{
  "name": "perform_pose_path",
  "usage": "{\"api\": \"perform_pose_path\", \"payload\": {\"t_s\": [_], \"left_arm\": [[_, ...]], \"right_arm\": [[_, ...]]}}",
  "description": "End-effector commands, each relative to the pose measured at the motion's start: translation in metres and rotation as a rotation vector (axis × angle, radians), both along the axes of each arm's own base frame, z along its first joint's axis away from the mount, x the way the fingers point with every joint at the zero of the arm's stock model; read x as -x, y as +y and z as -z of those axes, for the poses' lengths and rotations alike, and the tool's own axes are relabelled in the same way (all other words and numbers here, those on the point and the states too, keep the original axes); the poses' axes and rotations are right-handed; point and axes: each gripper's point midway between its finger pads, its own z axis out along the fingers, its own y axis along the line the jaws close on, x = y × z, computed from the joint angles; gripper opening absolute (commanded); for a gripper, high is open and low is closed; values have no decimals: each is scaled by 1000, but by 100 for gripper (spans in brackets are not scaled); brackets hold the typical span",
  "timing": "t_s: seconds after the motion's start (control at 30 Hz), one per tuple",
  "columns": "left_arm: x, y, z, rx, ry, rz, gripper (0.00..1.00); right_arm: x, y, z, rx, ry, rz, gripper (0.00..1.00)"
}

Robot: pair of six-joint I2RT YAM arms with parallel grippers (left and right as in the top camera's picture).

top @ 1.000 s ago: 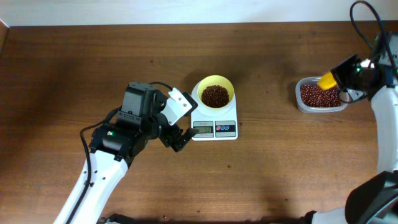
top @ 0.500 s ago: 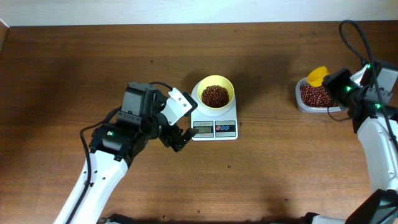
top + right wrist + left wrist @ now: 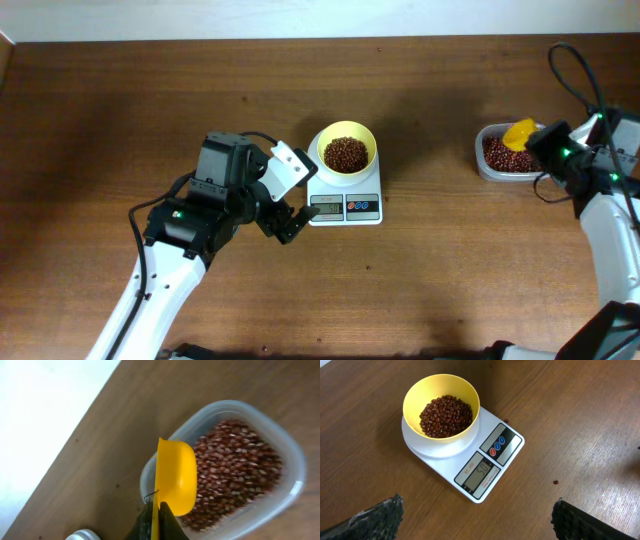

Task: Scoop item into bowl and weigh 50g on scale
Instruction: 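Lower the scoop into the clear container with the right gripper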

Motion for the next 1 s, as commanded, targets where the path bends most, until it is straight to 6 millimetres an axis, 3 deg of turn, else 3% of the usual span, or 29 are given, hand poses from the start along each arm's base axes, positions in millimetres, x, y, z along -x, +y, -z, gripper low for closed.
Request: {"api": "perform_pose_path", "payload": {"t_s": [0.0, 0.5, 0.57, 0.63, 0.8, 0.93, 0.97], "left_arm": [[1, 0, -2, 4, -11, 11, 99], [1, 0, -2, 4, -11, 11, 99], [1, 0, -2, 4, -11, 11, 99], [1, 0, -2, 4, -11, 11, 99], [1, 0, -2, 4, -11, 11, 99], [1, 0, -2, 4, -12, 11, 99], [1, 0, -2, 4, -11, 11, 99]], "right_arm": [[7, -10, 0, 29, 8, 8, 4], [13, -7, 37, -68, 106, 64, 4], [14, -7, 39, -69, 110, 64, 16], [14, -6, 40, -71, 114, 64, 22], [14, -6, 41, -72, 117, 64, 26], [14, -5, 41, -75, 117, 61, 64], [16, -5, 42, -77, 124, 62, 70]]}}
